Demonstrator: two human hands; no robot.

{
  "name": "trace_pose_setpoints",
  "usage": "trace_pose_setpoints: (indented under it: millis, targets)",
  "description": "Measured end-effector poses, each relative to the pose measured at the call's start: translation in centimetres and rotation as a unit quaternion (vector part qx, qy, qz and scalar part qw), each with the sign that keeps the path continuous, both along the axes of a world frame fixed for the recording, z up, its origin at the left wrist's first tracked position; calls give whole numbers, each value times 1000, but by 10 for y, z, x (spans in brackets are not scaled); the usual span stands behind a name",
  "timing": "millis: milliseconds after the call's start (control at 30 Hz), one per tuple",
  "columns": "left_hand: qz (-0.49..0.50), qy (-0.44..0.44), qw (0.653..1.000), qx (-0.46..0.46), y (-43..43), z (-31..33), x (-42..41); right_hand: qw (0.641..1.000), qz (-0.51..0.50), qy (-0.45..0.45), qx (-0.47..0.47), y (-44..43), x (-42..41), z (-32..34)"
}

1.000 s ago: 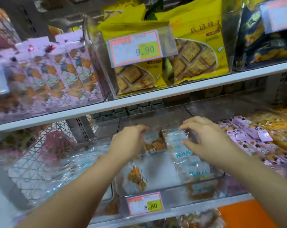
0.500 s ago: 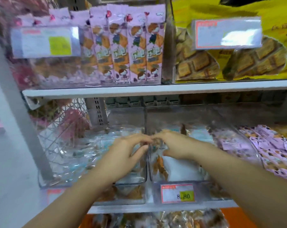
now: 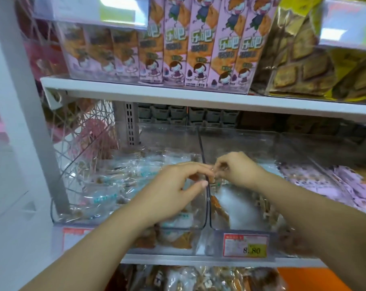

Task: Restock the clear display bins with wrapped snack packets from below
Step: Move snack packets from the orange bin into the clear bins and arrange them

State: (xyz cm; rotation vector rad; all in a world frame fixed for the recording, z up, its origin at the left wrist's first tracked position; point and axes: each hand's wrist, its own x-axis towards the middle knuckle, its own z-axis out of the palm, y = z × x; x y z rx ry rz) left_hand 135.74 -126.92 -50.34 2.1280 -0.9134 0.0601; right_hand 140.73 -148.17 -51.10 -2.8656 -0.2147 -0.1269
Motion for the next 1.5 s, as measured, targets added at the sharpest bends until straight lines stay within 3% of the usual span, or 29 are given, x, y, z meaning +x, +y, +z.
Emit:
trace_pose_setpoints:
  millis: [333, 500, 667, 800, 900, 1033, 1100, 1267, 1333, 1400, 1500]
  targets:
    - [78, -10, 993, -93, -11, 11, -14, 976, 33, -90, 194, -11, -90, 64]
    - [63, -27, 995, -71, -18, 16, -25, 957, 98, -126, 242, 6, -111, 73]
    - [101, 23, 978, -182, -15, 16, -25, 923, 89, -86, 364, 3, -108, 64]
    - [112, 17, 976, -186, -14, 22, -26, 969, 102, -174, 145, 4, -108, 57]
    - [130, -28, 976, -175, -14, 27, -28, 942, 65, -328, -35, 4, -107, 59]
    - [143, -83, 976, -145, -16, 33, -31, 907, 76, -394, -128, 7, -113, 56]
    - [138, -98, 977, -128, -20, 34, -34, 905, 90, -396, -126, 8, -115, 53]
    - [104, -93, 982, -130, -25, 30, -39, 941, 88, -326, -12, 3, -117, 55]
    - [84, -77, 983, -144, -26, 28, -38, 959, 56, -264, 90, 2, -121, 57]
    - [60, -58, 985, -148, -26, 26, -37, 951, 15, -212, 225, 0, -123, 58]
    - [41, 4, 986, -164, -28, 20, -34, 908, -8, -143, 395, -4, -119, 54]
